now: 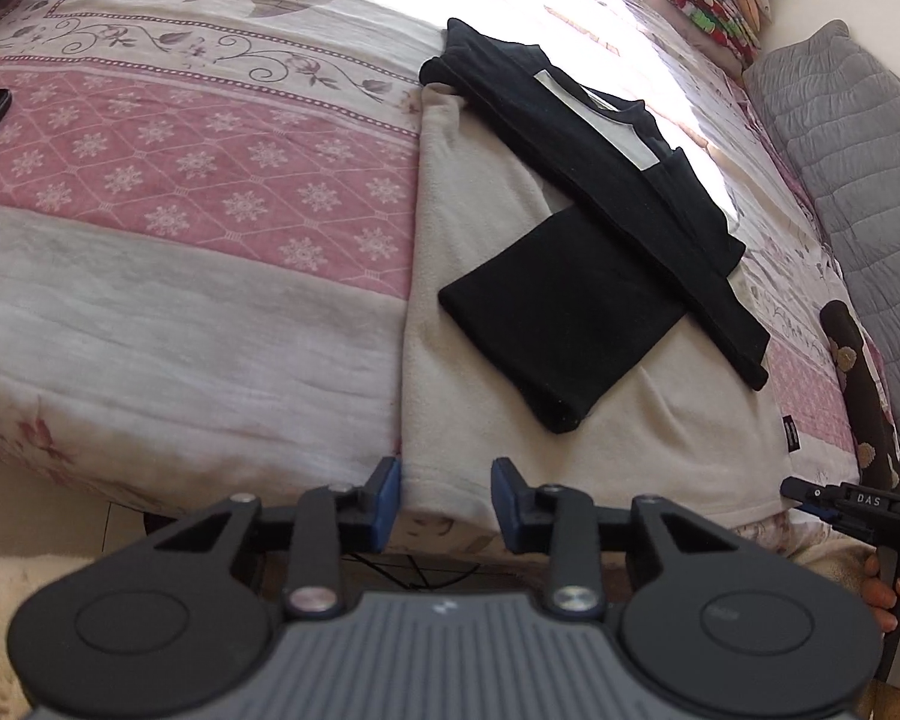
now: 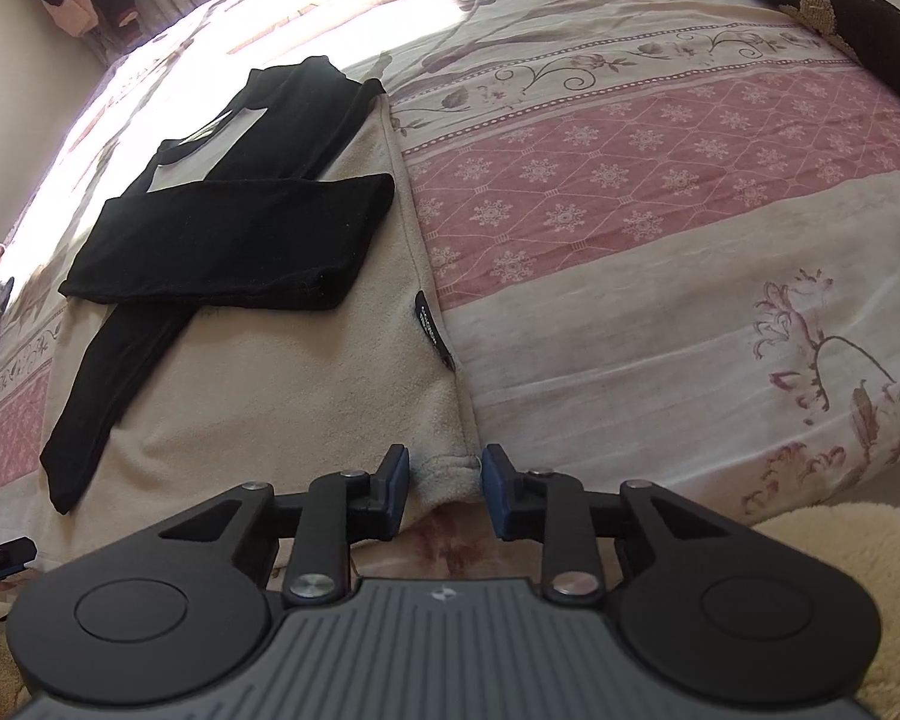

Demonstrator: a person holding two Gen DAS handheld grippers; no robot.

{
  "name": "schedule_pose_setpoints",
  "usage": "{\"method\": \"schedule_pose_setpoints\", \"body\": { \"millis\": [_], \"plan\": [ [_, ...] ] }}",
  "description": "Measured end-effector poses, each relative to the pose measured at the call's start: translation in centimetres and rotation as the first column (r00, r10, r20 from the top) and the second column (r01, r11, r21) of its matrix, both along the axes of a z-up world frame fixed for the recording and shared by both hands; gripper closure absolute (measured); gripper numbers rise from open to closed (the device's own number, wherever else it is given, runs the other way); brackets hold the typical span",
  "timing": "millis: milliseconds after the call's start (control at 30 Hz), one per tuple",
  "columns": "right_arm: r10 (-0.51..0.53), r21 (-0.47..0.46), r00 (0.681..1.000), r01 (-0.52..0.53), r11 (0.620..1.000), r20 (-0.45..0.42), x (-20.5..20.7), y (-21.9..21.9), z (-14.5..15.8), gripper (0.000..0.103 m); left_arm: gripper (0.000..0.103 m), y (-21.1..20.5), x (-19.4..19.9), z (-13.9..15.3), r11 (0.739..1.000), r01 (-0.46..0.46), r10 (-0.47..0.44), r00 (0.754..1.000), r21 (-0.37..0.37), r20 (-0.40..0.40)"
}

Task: Fold clothes
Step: 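Grasp the beige cloth edge beside the shirt with both grippers, then lift the beige cloth edge toward the shirt with both grippers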

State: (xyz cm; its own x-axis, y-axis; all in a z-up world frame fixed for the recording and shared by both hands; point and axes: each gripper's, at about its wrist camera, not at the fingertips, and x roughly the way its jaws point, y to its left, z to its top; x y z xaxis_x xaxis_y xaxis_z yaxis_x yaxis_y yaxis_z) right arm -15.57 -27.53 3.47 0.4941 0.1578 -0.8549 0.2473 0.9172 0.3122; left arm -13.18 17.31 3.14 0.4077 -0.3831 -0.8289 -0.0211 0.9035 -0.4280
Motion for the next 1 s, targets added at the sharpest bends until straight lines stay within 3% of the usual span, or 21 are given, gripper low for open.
{"method": "schedule_pose_setpoints", "body": {
  "millis": [67, 167, 633, 1000],
  "plan": [
    [0.006, 0.012, 1.000, -0.006, 1.000, 0.002, 0.0, 0.0, 0.1, 0.085, 0.088, 0.0, 0.0, -0.1, 1.000, -0.004, 0.004, 1.000, 0.003, -0.002],
    [0.012, 0.048, 1.000, -0.012, 0.999, 0.014, -0.1, -0.1, 0.2, 0.092, 0.094, 0.2, 0.0, 0.0, 1.000, -0.008, 0.008, 1.000, -0.016, 0.001],
    [0.000, 0.206, 0.989, -0.030, 0.978, 0.145, 2.5, -1.1, 4.3, 0.093, 0.096, 1.3, 1.6, 2.8, 0.987, -0.108, 0.120, 0.987, -0.116, 0.104],
    [0.008, 0.156, 0.983, -0.037, 0.987, 0.184, 9.7, -1.1, 4.7, 0.093, 0.096, 1.1, 9.0, 3.0, 0.976, -0.202, 0.210, 0.972, -0.084, 0.105]
  ]
}}
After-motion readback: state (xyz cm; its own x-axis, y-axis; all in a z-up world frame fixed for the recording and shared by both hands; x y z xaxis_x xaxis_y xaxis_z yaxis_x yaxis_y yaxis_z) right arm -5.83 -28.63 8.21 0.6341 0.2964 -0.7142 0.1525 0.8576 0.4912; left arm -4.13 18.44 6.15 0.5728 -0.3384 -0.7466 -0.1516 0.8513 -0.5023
